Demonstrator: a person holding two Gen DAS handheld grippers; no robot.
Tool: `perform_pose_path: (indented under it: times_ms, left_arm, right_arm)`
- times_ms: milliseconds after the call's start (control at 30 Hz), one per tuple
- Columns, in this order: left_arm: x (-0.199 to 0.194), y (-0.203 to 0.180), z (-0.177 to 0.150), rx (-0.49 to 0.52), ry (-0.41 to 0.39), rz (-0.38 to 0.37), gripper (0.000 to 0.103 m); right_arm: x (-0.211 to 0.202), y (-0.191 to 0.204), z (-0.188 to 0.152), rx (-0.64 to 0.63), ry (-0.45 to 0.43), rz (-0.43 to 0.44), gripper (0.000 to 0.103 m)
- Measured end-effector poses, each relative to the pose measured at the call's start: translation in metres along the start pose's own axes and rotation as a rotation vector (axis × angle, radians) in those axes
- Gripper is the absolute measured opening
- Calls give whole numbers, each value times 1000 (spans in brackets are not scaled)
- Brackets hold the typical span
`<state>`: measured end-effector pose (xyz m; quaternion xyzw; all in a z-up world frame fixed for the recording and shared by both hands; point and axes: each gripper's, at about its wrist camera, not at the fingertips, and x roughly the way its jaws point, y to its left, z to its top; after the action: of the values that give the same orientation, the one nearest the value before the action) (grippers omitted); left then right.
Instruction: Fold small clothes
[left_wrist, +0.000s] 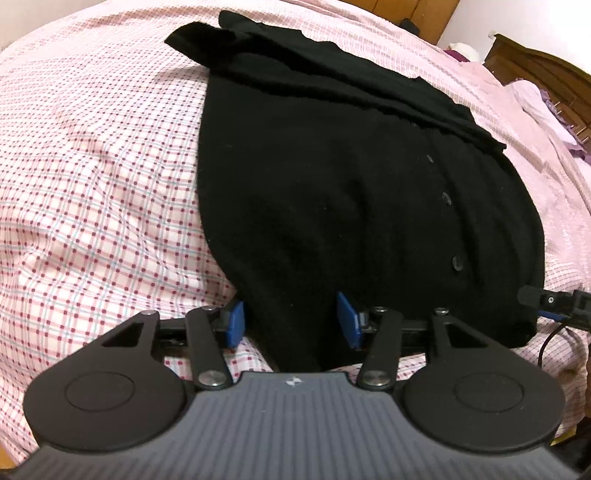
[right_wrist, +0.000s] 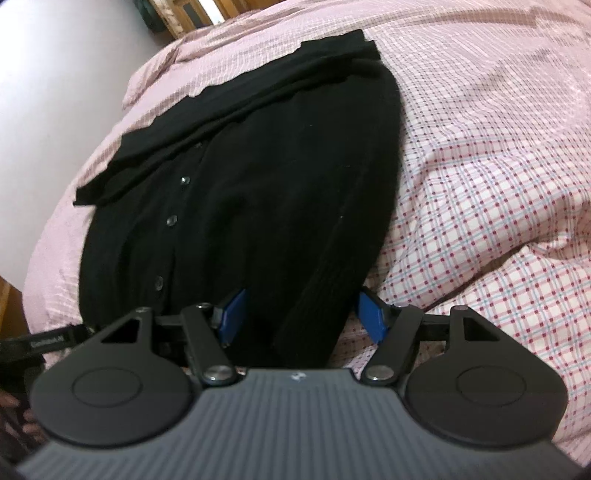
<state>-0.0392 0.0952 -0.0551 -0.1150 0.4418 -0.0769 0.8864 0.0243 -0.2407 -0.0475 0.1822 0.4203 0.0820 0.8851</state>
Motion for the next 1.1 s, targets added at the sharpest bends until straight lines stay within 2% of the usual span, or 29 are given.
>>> perform_pose_path:
  times_ms: [133, 433, 500, 533, 667, 800, 833, 933, 1100]
  left_arm:
    - [9, 0, 6, -6, 7, 1, 58]
    - [9, 1, 10, -27, -7, 31, 58]
    - [11, 1, 11, -22, -1, 33, 58]
    - [12, 1, 12, -21, 0, 32, 58]
    - [20, 0, 15, -20, 3, 32, 58]
    - [25, -4, 17, -4, 4, 38, 58]
    - [26, -5, 17, -3, 4, 38, 56]
    - [24, -2, 18, -20, 11, 17, 39]
    - [19, 11, 13, -75, 20, -3, 38]
  right_arm:
    - [7, 0, 1, -6, 4, -34, 64]
    - [-18, -23, -4, 47, -42, -140, 58]
    - [-21, -26, -4, 50, -46, -131, 58]
    - [-21, -25, -4, 52, -48, -123, 61]
    - [-18, -21, 1, 95, -58, -44, 62]
    - [-7, -8, 5, 31, -44, -30, 62]
    - [0, -9, 5, 33, -23, -33, 61]
    - [7, -13, 1, 35, -20, -32, 60]
    - [2, -17, -6, 35, -5, -21, 58]
